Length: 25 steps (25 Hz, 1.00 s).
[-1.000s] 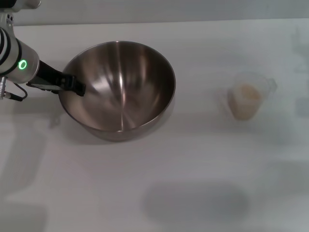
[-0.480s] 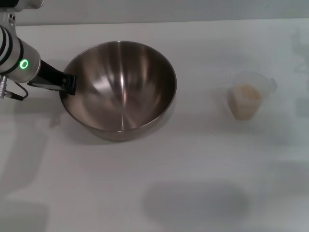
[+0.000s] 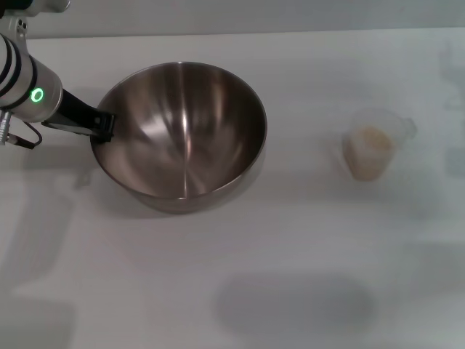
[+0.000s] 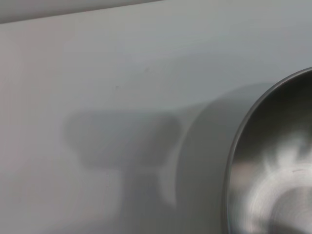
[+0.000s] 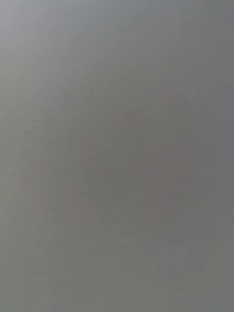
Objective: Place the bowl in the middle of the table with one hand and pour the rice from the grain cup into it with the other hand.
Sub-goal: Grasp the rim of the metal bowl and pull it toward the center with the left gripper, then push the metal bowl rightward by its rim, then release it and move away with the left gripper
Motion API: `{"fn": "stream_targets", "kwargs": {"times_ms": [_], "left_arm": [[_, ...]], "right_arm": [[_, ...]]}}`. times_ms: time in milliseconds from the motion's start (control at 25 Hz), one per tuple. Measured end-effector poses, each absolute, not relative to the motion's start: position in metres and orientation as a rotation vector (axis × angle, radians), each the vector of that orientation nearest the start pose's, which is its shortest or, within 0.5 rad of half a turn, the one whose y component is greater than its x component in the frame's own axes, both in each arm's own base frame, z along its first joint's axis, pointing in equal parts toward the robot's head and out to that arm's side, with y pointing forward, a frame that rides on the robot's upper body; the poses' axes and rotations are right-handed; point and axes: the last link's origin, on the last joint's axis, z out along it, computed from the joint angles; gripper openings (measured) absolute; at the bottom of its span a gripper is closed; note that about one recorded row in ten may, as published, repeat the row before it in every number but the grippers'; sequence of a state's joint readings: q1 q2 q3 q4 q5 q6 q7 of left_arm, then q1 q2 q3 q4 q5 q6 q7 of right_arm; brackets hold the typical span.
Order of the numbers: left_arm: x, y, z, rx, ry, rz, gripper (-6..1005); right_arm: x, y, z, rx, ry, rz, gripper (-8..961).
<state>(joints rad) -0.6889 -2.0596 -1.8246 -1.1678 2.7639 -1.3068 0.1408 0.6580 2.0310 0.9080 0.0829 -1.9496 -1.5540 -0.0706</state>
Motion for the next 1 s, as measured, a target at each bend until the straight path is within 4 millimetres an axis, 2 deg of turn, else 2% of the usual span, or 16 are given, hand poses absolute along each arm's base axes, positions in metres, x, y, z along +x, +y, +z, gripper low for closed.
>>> {"fn": "stream_targets", "kwargs": {"times_ms": [360, 800, 1000], "left_arm": [[-0.201, 0.411, 0.025, -2.098, -1.339, 0.229, 65], [-0.189, 0.416, 0.043, -2.182, -1.426, -0.1, 41], [-0.179, 0.419, 0.044, -2.208, -1.416, -0.168, 41]], "right_arm": [[0.266, 0.38, 0.09, -1.131, 0.059, 0.841, 544], [0.266, 0.379, 0.09, -1.131, 0.06, 0.839, 545], [0.266, 0.38, 0.09, -1.131, 0.059, 0.84, 545]]}}
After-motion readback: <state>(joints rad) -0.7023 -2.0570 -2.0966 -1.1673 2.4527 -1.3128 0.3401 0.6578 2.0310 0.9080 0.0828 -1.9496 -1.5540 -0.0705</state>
